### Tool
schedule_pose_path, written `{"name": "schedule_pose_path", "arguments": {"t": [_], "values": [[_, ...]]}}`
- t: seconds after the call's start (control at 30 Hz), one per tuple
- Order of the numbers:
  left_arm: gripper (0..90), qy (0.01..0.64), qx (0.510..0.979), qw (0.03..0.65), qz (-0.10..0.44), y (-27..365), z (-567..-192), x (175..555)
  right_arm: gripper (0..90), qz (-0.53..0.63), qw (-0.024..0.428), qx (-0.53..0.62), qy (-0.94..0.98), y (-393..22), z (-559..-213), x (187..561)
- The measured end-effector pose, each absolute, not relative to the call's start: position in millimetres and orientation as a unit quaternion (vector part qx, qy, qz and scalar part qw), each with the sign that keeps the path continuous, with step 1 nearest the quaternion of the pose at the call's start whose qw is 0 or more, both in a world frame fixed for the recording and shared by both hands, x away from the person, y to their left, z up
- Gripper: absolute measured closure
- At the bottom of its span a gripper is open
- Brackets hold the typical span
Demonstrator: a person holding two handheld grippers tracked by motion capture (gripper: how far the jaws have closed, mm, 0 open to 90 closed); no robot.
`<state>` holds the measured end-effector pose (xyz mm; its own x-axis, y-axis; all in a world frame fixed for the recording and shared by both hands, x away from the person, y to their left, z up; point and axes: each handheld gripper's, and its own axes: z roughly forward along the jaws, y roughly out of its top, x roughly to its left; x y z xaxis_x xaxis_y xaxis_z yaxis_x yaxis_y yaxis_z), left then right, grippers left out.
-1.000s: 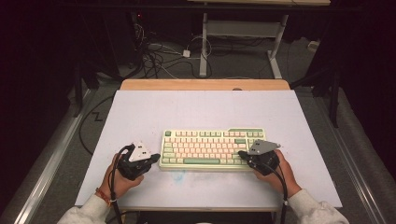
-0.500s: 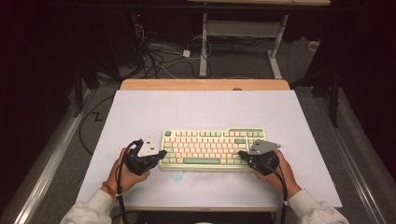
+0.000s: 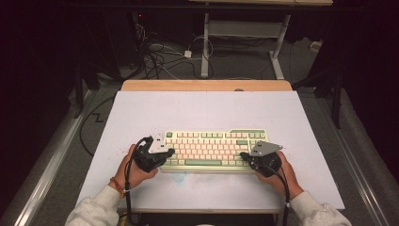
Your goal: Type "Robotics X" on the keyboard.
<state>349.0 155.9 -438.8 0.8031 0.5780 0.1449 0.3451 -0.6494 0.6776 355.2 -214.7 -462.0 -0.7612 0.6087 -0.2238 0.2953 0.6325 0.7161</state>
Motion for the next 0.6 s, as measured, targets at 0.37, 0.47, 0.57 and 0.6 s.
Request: {"name": "schedule_pose_path", "arguments": {"t": [0.37,0.47,0.57,0.6], "values": [[86.7,0.245,0.899,0.321,0.169,142,-440,357,89.9,0.342,0.230,0.259,0.874,-215,-462,355],[86.7,0.243,0.900,0.320,0.167,139,-441,359,89.9,0.341,0.230,0.259,0.874,-215,-462,355],[86.7,0.240,0.902,0.318,0.165,135,-442,360,89.9,0.342,0.230,0.259,0.874,-215,-462,355],[86.7,0.240,0.902,0.318,0.165,134,-442,361,89.9,0.342,0.231,0.258,0.874,-215,-462,355]]}}
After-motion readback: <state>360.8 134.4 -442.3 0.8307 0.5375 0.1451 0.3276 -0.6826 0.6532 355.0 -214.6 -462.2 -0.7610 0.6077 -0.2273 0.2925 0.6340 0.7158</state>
